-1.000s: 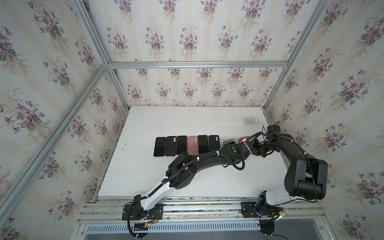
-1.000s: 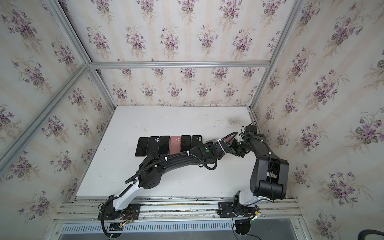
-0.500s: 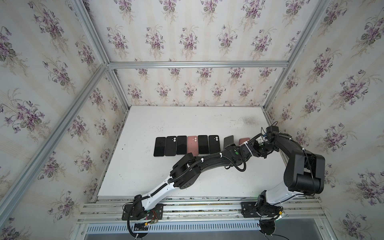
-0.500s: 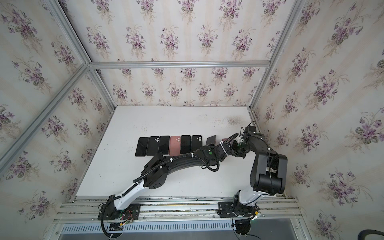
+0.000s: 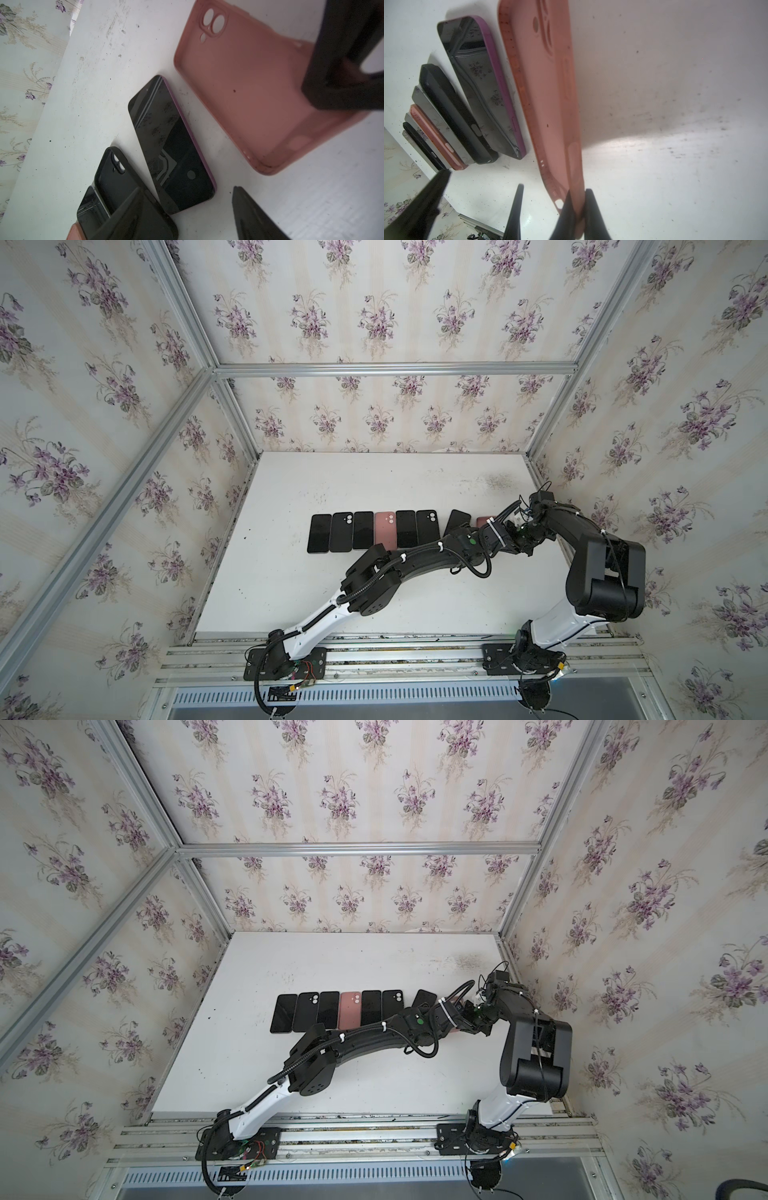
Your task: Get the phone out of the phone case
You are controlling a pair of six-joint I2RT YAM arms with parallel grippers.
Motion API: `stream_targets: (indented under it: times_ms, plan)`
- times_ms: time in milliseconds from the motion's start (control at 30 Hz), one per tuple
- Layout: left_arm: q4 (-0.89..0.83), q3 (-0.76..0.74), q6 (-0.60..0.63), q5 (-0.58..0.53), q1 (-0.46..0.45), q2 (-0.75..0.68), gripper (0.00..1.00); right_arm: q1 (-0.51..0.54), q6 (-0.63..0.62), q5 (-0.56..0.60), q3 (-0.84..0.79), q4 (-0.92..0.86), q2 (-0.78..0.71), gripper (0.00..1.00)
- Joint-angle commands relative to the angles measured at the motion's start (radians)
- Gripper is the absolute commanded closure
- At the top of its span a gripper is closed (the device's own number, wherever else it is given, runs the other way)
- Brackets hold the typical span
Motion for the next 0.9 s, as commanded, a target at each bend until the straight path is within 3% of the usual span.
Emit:
stream_targets:
  times_ms: [0, 167, 267, 533, 867]
  plan:
    - [0.010, 0.005, -0.050, 0.050, 0.015, -0.054, 0.17, 0.002, -0.003, 0.018, 0.011, 0.009, 0.010, 1.00]
    - [0.011, -0.057, -0.116, 0.093, 0.071, -0.213, 0.06, 0.007, 0.018, 0.024, 0.000, 0.042, 0.022, 1.00]
    - [0.032, -0.187, -0.180, 0.127, 0.129, -0.359, 0.01, 0.025, 0.049, 0.026, -0.010, 0.082, 0.033, 1.00]
    - [0.110, -0.586, -0.275, 0.180, 0.271, -0.733, 0.00, 0.092, 0.055, 0.052, 0.047, 0.114, 0.107, 1.00]
    - [0.117, -0.895, -0.320, 0.170, 0.388, -1.033, 0.00, 0.151, -0.029, 0.092, 0.085, 0.085, 0.153, 1.00]
